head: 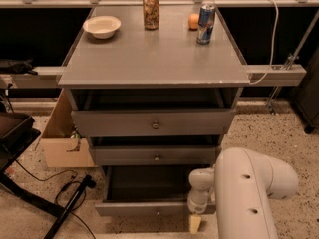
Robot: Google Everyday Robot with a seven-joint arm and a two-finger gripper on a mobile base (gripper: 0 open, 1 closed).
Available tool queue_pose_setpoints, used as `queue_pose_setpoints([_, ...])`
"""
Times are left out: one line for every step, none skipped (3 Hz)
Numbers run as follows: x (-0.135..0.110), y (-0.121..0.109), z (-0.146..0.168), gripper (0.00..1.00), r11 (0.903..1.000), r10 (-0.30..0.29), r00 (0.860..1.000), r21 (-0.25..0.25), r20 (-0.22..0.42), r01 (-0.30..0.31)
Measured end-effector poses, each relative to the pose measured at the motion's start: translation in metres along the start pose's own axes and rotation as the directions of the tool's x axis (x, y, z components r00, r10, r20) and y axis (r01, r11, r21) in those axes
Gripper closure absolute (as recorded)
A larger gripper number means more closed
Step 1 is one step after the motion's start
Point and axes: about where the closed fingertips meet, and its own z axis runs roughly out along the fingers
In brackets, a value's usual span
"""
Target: Open bottom drawer
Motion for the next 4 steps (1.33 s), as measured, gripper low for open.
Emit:
queue_pose_setpoints([-0.003, -0.009, -0.005, 0.5, 1.0, 0.0, 1.0, 0.0, 0.0, 0.0])
queue_pose_setpoints([-0.006, -0.013, -0.009, 0.73, 1.0, 0.0, 1.0, 0.0, 0.0, 0.0])
queue_pose_setpoints([-0.007, -0.018, -0.012, 0.96, 1.0, 0.0, 1.0, 0.0, 0.0, 0.0])
queue_pose_setpoints([-0.008, -0.024, -0.017, 1.0, 1.0, 0.0, 1.0, 0.0, 0.0, 0.0])
